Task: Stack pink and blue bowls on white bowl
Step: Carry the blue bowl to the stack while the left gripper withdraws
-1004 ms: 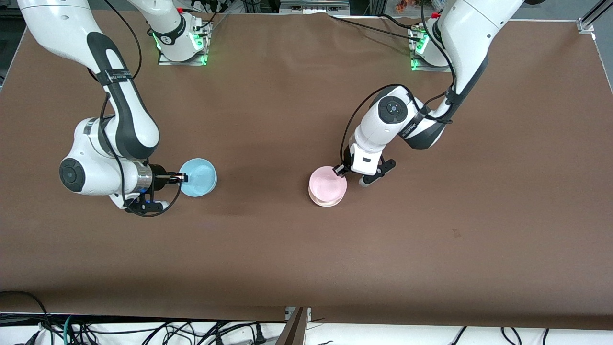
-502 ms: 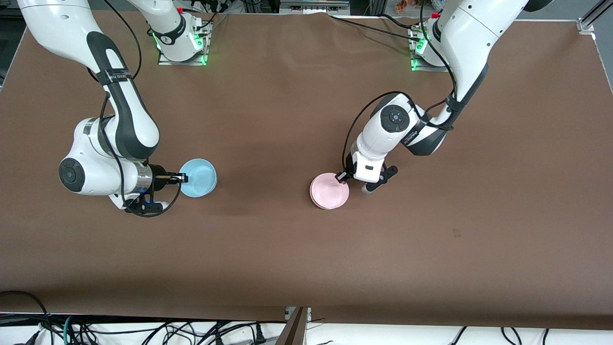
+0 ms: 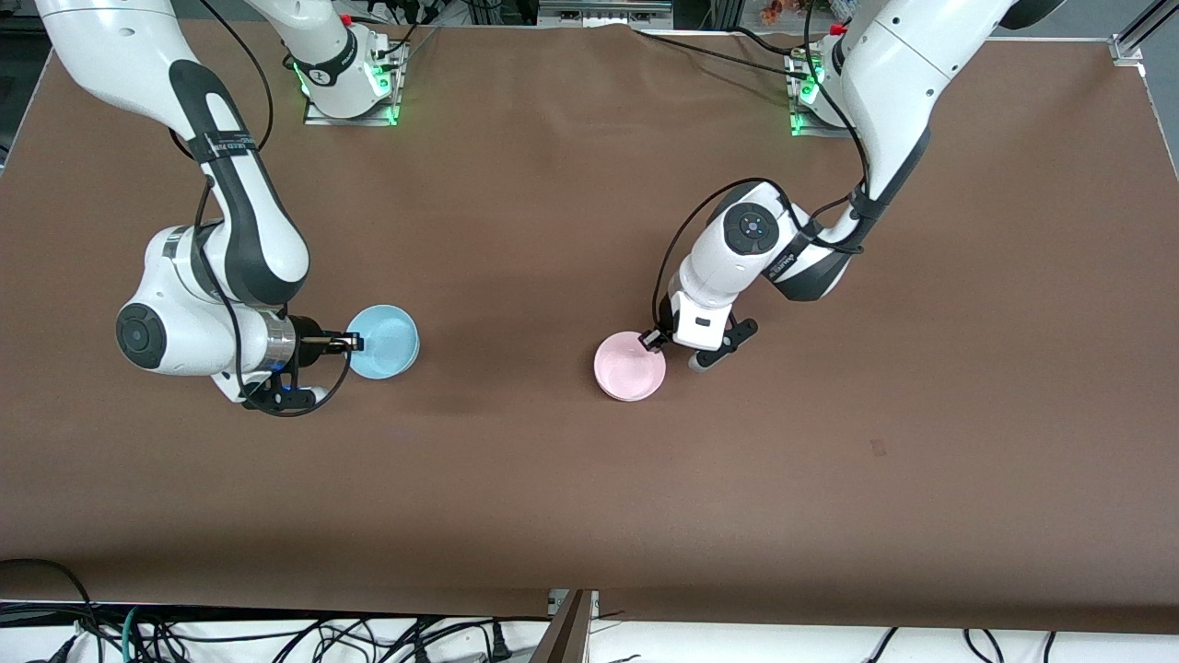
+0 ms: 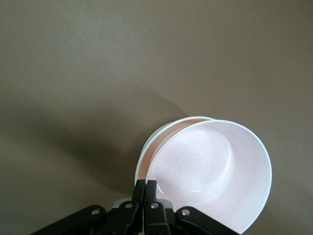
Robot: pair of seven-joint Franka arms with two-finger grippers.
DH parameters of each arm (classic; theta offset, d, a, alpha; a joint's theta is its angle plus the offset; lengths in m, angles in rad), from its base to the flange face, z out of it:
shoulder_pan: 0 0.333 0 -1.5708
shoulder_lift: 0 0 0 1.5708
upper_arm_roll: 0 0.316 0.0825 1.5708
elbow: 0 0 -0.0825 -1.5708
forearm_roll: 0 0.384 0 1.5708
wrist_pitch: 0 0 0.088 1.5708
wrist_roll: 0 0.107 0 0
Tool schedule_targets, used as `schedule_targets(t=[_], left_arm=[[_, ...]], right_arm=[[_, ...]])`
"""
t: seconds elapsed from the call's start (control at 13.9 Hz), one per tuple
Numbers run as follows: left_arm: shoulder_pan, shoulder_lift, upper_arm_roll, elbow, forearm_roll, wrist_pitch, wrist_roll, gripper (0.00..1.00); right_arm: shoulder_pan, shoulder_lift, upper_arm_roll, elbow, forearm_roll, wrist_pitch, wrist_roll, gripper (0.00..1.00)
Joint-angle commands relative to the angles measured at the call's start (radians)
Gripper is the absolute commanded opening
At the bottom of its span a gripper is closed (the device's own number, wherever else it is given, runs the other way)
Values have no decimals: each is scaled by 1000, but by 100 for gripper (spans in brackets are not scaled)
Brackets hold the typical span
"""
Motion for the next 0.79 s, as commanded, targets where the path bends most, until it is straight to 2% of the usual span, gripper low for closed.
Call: schedule_targets(t=[0.0, 0.29, 0.36, 0.5, 0.65, 0.72], left_arm=[[-30, 13, 21, 24, 37, 2, -41, 0], [-33, 19, 34, 24, 37, 2, -42, 0], [-33, 19, 38, 24, 37, 2, -42, 3], [-33, 19, 38, 24, 38, 2, -42, 20], [-31, 18, 38, 26, 38, 2, -40, 39], [-31, 18, 38, 35, 37, 2, -42, 43]], right_arm=[[9, -2, 3, 19, 31, -12, 12, 0], [49, -1, 3, 24, 67, 6, 90, 0], [63, 1, 5, 24, 67, 26, 117, 0], [104, 6, 5, 24, 81, 68, 177, 0], [152, 15, 3, 24, 133, 126, 228, 0], [169, 18, 3, 24, 140, 155, 246, 0]])
